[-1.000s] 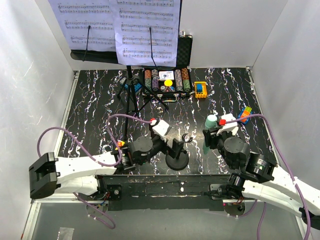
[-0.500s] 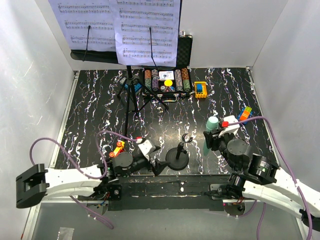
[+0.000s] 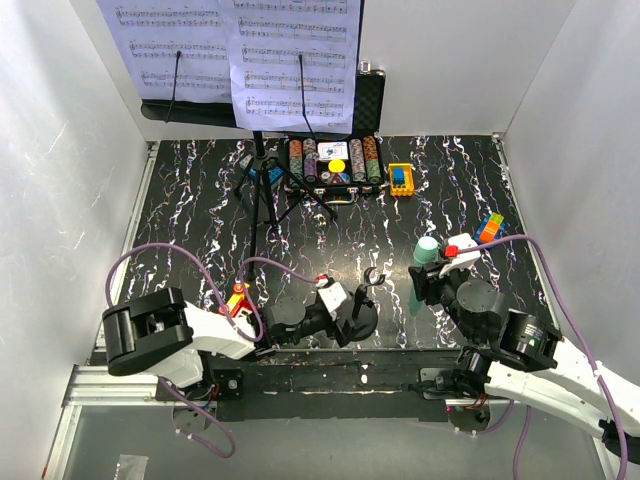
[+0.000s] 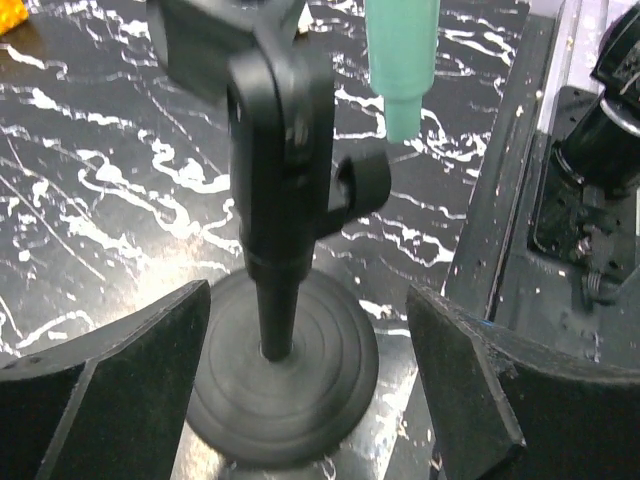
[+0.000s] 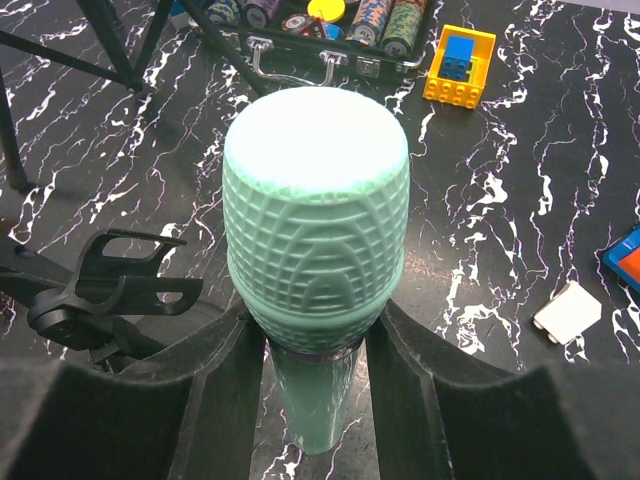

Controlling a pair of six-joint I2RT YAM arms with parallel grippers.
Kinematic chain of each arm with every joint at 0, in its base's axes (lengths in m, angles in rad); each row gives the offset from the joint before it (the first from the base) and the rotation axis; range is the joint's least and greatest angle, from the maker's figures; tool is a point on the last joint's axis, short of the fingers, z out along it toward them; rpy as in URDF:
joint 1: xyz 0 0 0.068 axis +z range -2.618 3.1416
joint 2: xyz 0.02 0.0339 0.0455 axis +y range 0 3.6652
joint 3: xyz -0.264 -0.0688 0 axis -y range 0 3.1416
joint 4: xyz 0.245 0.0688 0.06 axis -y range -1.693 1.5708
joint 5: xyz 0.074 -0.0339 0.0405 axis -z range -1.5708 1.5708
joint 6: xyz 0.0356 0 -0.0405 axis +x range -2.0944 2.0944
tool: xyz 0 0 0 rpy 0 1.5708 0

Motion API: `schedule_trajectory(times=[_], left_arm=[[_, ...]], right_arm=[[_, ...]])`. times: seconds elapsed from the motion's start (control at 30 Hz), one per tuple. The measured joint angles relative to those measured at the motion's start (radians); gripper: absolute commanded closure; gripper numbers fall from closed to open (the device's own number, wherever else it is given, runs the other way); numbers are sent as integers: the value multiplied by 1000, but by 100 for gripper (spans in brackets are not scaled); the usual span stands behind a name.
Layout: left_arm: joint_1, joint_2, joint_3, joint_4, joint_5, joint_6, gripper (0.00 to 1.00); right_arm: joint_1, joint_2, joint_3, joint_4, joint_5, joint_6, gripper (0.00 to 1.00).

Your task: Pack up the instrument practice props

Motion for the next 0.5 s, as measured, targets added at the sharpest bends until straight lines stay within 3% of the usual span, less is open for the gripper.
schedule_trajectory(times=[0.17, 0.5], left_arm=[[1, 60, 35, 81, -9, 17, 31], [12, 141, 44, 140, -12, 24, 60]], right_arm=[[0, -4, 0, -6, -3, 2, 99], [0, -4, 0, -24, -6, 4, 99]])
